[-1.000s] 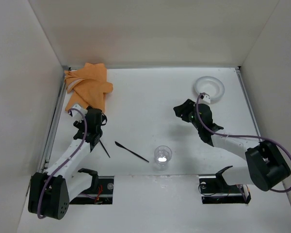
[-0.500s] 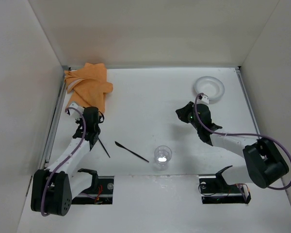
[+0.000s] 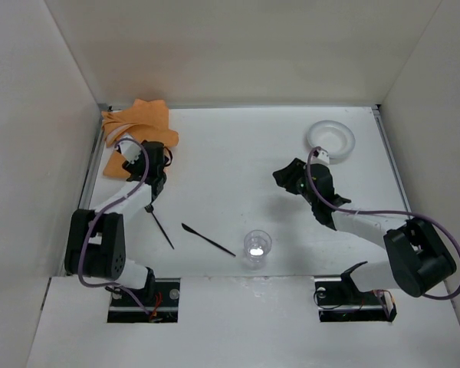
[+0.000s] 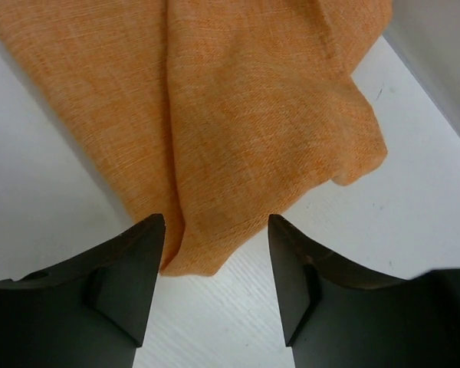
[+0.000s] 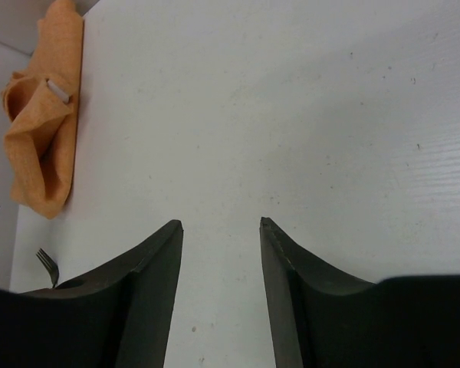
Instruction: Set the dinner table for one person
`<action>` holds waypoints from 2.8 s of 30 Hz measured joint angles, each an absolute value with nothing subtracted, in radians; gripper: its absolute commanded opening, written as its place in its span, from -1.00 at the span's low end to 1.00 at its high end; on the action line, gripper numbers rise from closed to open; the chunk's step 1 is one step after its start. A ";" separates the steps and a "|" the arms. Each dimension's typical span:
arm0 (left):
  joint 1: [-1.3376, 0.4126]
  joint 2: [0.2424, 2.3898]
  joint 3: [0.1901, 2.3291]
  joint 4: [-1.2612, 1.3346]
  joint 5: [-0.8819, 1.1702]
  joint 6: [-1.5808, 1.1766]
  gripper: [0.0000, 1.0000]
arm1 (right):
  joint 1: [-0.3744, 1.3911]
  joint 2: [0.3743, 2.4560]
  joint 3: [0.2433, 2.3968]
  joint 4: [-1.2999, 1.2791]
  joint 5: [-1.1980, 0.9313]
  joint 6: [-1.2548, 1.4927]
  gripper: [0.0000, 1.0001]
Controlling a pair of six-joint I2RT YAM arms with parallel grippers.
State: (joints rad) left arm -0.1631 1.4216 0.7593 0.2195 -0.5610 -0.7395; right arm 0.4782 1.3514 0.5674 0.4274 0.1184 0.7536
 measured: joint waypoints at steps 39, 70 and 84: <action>-0.533 1.963 1.143 0.477 -0.085 -0.727 -0.68 | 0.483 1.400 0.594 0.427 0.099 0.736 0.37; -0.291 1.350 0.387 0.541 -0.145 -0.859 0.19 | 0.462 1.827 0.897 0.504 0.018 0.940 0.50; -0.280 1.531 0.425 0.712 -0.106 -0.946 0.08 | 0.458 1.873 0.937 0.539 0.017 1.016 0.50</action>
State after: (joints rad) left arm -0.2798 1.5311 0.4248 0.7120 -0.1062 -0.9459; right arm 0.4583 1.8732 0.9371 0.5392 0.0170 1.0161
